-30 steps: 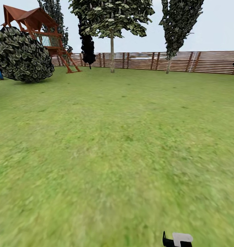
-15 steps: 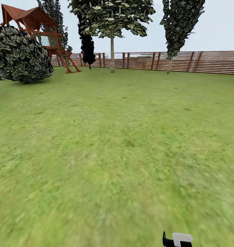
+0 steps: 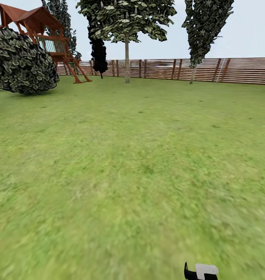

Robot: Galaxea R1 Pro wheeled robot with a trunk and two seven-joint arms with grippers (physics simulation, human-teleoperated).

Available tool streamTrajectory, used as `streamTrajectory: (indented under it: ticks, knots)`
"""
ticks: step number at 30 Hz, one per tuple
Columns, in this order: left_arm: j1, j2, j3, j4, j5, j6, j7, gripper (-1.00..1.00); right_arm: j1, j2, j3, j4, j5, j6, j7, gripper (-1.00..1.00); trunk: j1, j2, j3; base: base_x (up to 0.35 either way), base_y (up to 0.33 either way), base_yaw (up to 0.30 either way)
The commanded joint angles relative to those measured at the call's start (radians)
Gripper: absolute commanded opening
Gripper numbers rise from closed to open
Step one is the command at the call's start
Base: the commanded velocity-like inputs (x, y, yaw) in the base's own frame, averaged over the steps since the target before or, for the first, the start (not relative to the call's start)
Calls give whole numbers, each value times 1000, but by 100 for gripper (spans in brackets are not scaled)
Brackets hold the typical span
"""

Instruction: In the garden, pick up the pesticide atomizer on the floor and spray pesticide onto both trees until each tree trunk is fully covered.

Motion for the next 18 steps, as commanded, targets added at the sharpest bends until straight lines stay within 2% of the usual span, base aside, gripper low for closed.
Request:
streamTrajectory:
  ticks: [1, 18]
  knots:
    - [0, 0, 0, 0, 0, 0, 0, -100, 0, 0, 0, 0, 0, 0, 0, 100, 0, 0, 0, 337, 0, 0]
    - [0, 0, 0, 0, 0, -1, 0, -100, 0, 0, 0, 0, 0, 0, 0, 100, 0, 0, 0, 337, 0, 0]
